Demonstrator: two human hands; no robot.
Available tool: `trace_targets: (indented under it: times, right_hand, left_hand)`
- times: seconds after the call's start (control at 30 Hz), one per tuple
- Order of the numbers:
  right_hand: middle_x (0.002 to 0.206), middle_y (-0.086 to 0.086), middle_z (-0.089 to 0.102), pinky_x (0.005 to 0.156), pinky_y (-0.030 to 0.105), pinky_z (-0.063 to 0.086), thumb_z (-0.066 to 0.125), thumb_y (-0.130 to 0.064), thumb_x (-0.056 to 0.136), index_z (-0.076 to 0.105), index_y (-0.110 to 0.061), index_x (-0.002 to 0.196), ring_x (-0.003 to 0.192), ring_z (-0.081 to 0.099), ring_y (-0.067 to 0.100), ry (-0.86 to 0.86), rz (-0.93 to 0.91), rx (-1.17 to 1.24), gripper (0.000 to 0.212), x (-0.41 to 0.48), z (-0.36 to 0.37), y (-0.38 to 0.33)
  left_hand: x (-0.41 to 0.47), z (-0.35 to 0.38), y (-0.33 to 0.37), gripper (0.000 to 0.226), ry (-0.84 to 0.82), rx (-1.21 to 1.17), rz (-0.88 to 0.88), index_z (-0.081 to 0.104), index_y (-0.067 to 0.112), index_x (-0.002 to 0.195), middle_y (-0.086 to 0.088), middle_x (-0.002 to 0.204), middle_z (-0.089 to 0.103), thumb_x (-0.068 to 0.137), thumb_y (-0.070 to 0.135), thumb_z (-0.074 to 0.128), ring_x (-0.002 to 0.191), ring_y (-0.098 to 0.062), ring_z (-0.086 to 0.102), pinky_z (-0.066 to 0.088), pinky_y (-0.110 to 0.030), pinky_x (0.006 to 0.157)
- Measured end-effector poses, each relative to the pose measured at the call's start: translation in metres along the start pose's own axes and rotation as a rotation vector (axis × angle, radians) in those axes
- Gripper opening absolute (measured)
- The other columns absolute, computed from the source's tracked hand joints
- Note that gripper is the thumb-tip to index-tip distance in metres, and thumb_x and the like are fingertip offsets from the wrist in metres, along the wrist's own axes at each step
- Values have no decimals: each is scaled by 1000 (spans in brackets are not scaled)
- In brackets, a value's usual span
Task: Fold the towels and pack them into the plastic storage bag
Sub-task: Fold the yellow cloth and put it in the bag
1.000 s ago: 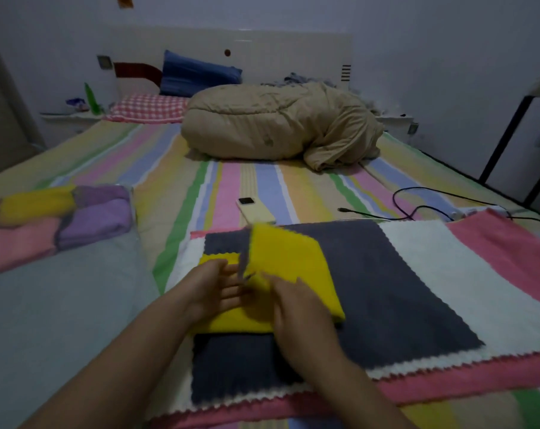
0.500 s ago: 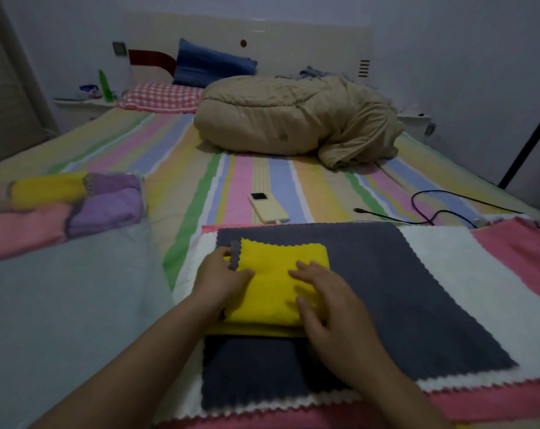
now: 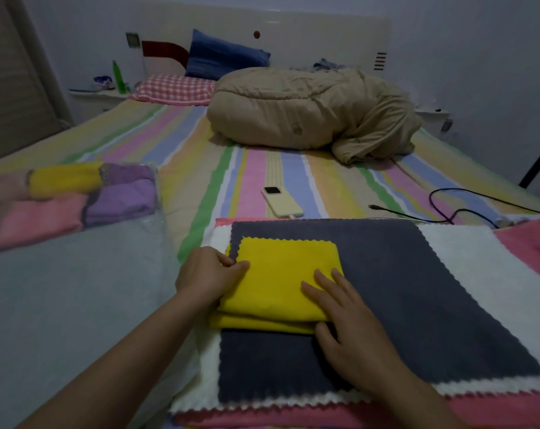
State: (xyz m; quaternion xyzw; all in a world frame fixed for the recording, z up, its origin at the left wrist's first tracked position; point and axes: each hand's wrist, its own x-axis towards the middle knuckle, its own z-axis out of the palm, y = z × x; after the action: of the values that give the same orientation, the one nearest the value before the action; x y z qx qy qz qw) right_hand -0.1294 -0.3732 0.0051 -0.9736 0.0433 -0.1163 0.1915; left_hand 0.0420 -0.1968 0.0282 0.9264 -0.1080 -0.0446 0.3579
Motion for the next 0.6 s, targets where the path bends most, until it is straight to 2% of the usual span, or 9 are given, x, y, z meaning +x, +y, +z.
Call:
trace_targets:
  times: [0.07,0.17,0.23,0.3,0.4,0.5,0.6]
  right_hand:
    - [157,-15,15,116,22,8,12,-45,81,35,-36,145,148,-1,11,28,-23,17,69,-1,2,4]
    - [156,-12,24,116,30,18,18,-37,86,40,-34,143,148,8,14,88,-62,39,61,-4,6,9]
    - [155,-12,27,114,32,23,21,-33,89,41,-35,143,147,12,14,118,-81,54,58,-6,8,12]
    - [155,-12,28,112,33,25,25,-29,90,42,-35,142,147,15,15,135,-110,57,56,-7,9,12]
    - [152,-6,38,107,38,35,35,-16,89,49,-31,138,144,27,22,175,-155,6,54,-5,10,10]
    - [146,-3,46,93,40,51,51,-4,78,55,-30,132,137,39,27,200,-152,-65,61,-4,10,8]
    - [142,0,51,72,37,60,60,1,68,57,-29,129,132,46,29,214,-155,-125,68,-5,10,7]
  left_hand:
    - [1,0,2,36,-30,22,-15,70,23,59,6,49,57,80,53,68,57,-18,61,49,-30,60]
    - [1,-2,5,47,-38,7,-37,62,18,46,2,46,54,80,49,71,53,-21,57,47,-31,57]
    - [-2,-7,5,42,13,29,-28,67,13,52,-2,52,58,79,46,72,62,-23,61,47,-33,60]
    - [-4,-14,4,35,59,63,-19,69,15,59,2,60,62,79,44,73,72,-21,62,45,-31,63]
    - [-3,-16,-2,35,22,123,-21,65,20,54,5,66,62,78,44,72,79,-22,61,46,-30,66]
    - [-3,-7,-8,40,-34,170,-20,61,20,52,3,62,58,79,47,70,76,-25,62,44,-29,63]
    - [-3,-3,-9,36,-20,198,15,64,16,62,0,68,61,83,45,67,77,-26,61,52,-34,69]
